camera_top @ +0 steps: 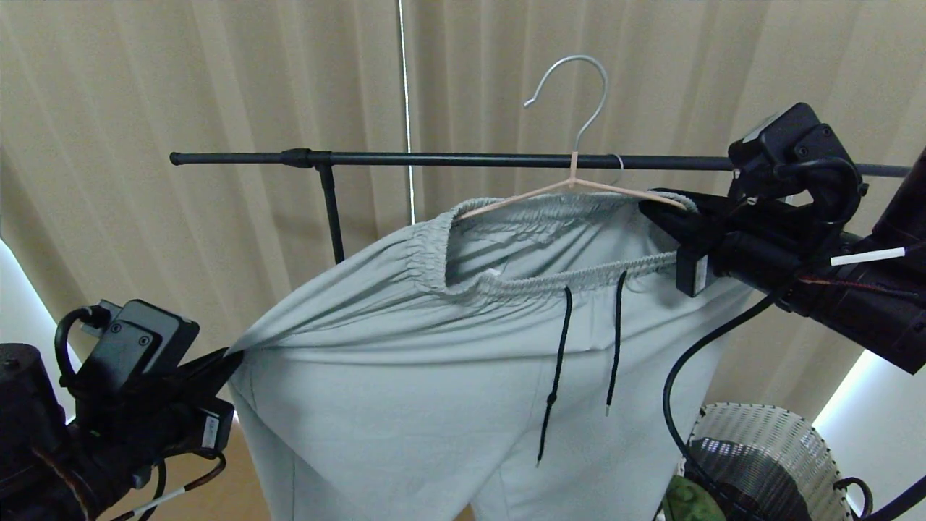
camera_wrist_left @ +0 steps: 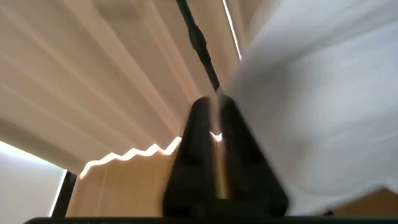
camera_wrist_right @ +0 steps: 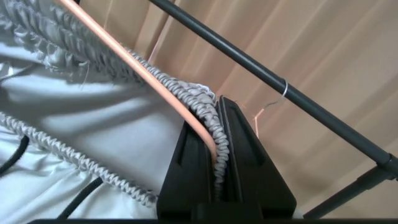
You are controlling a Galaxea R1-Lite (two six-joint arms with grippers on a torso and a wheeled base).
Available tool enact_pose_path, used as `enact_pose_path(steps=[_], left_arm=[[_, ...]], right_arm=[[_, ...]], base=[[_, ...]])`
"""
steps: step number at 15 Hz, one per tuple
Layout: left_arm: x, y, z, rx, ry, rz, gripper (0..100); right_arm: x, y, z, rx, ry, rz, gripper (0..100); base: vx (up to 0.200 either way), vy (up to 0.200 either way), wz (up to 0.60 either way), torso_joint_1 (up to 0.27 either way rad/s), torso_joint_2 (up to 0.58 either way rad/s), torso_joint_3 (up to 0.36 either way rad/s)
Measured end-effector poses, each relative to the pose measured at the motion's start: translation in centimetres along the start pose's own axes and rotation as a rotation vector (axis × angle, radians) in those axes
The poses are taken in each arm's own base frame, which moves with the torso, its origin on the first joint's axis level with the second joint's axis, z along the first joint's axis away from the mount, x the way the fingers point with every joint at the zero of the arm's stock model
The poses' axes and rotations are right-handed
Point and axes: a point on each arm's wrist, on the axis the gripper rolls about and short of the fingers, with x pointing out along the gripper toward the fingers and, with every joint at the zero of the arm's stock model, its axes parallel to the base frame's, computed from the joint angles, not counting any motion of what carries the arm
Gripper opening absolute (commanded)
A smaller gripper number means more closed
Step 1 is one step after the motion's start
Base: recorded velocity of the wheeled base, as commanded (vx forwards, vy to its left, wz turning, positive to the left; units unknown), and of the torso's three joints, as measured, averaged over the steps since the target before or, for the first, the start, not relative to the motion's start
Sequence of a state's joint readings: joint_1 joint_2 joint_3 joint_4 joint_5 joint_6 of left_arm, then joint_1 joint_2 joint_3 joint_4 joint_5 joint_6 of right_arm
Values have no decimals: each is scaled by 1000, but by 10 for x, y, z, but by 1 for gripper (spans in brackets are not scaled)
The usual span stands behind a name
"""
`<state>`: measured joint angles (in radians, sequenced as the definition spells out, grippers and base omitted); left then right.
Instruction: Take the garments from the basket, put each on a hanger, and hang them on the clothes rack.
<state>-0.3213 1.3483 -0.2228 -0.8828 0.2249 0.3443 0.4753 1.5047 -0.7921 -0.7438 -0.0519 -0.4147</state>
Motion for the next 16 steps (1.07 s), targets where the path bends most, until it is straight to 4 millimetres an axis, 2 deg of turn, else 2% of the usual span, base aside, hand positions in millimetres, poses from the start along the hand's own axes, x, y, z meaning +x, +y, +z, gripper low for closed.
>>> enact_pose_path(steps=[4, 8, 14, 16], left_arm=[[-7, -4, 5, -3, -49, -53, 100], [-17, 1, 18, -18, -124, -87, 100], [-32, 15, 44, -164, 32, -137, 100], [-38, 20, 54, -246, 17, -140, 100]], right_arm=[[0, 1, -1, -2, 21, -17, 0], [-5, 1, -8, -15, 162, -70, 0], [-29, -6, -19, -37, 408, -158, 0], [-36, -13, -21, -10, 447, -190, 0]], base=[[0, 0, 0, 0, 0, 0], [0, 0, 0, 0, 0, 0], [0, 0, 0, 0, 0, 0], [0, 0, 0, 0, 0, 0]])
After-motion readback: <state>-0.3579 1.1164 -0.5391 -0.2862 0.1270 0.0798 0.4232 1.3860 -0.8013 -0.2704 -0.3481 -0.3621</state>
